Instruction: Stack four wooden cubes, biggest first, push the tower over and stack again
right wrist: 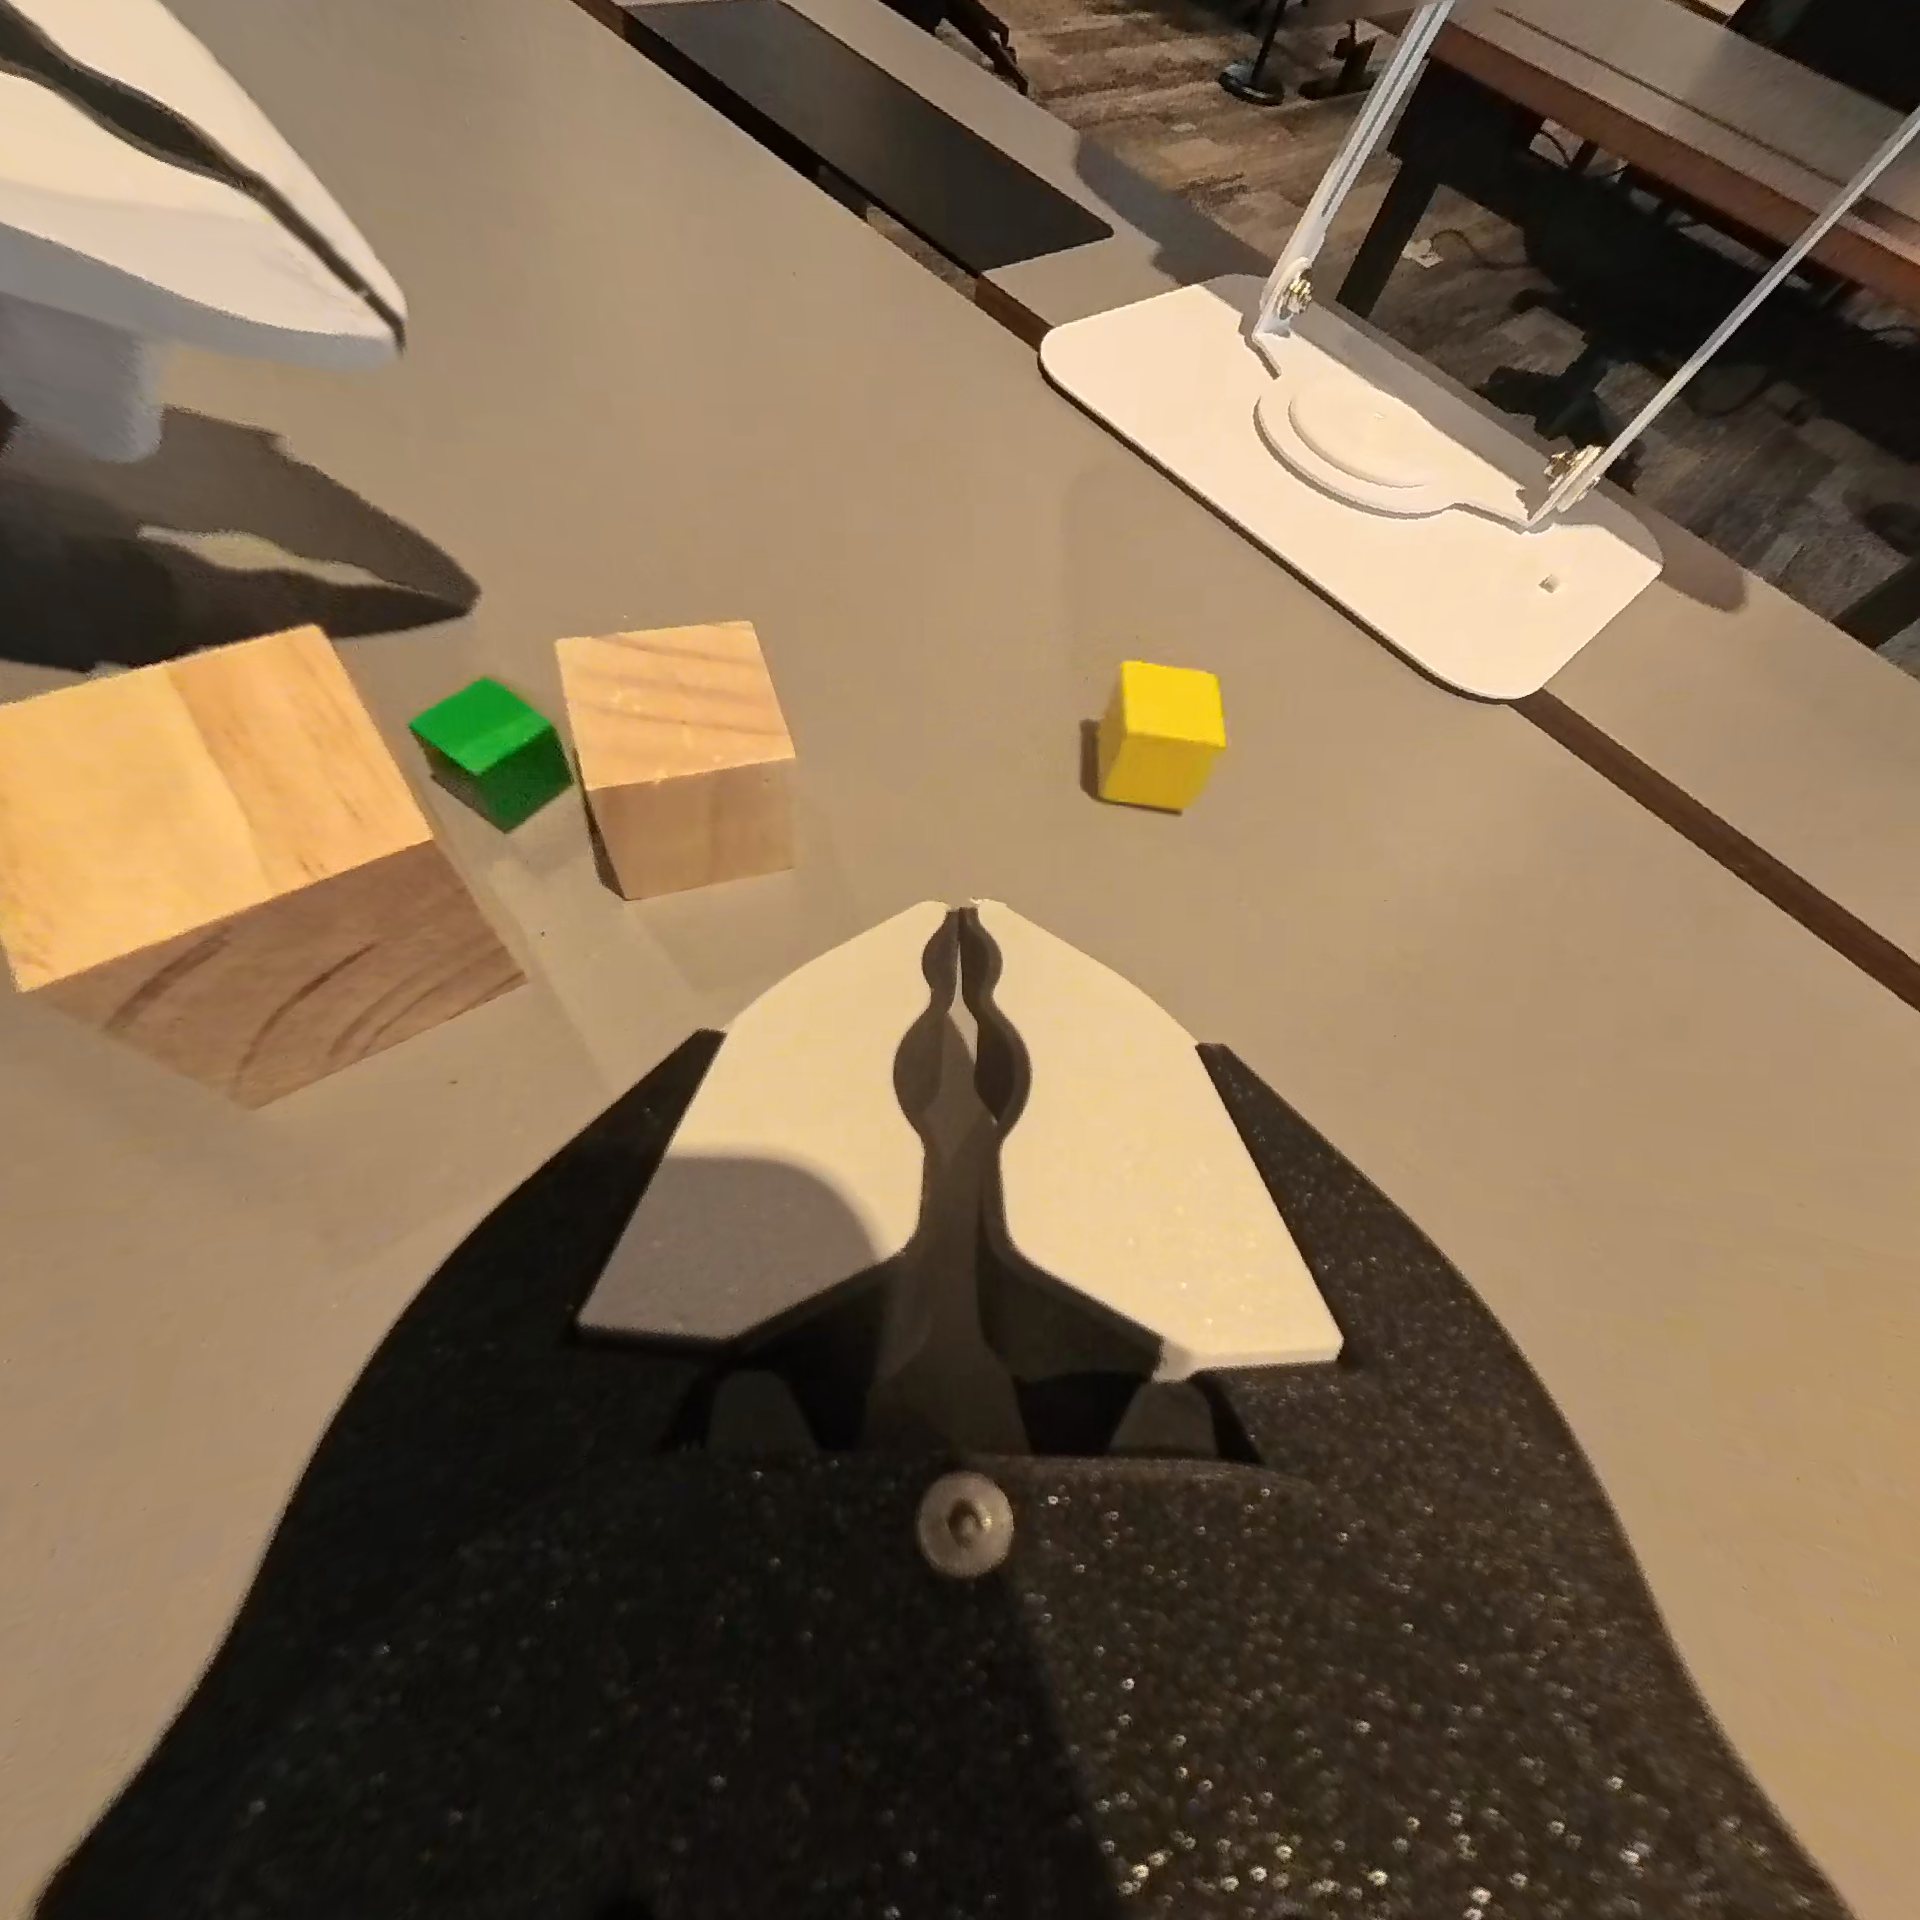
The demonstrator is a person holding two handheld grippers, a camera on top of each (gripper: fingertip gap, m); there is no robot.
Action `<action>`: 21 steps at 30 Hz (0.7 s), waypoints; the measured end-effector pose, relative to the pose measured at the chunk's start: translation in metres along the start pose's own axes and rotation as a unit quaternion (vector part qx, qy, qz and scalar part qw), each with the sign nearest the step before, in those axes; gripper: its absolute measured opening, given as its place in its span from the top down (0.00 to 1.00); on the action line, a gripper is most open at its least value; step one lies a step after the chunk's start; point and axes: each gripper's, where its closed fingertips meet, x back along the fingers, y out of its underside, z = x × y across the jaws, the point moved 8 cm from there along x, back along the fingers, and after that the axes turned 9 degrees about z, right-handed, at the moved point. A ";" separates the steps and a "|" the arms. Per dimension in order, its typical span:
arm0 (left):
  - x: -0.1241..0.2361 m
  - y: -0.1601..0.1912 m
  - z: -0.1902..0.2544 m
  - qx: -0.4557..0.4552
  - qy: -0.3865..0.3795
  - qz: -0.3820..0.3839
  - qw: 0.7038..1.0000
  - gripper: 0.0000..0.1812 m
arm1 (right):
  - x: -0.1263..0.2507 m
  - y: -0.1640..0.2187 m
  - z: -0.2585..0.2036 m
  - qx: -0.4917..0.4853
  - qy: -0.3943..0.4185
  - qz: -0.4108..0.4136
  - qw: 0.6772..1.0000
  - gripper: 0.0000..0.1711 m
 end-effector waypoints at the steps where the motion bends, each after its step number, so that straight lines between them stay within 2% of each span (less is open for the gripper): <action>1: 0.000 0.001 -0.002 0.000 -0.006 0.002 1.000 1.00 | 0.000 0.000 0.000 0.000 0.000 0.000 1.000 1.00; 10: -0.004 0.010 -0.007 0.016 -0.003 -0.003 1.000 0.96 | -0.002 0.000 -0.005 0.022 -0.010 -0.006 1.000 0.98; 21: -0.004 0.009 -0.002 0.020 0.065 0.006 0.998 0.90 | -0.004 -0.003 -0.012 0.022 -0.076 0.011 0.997 0.83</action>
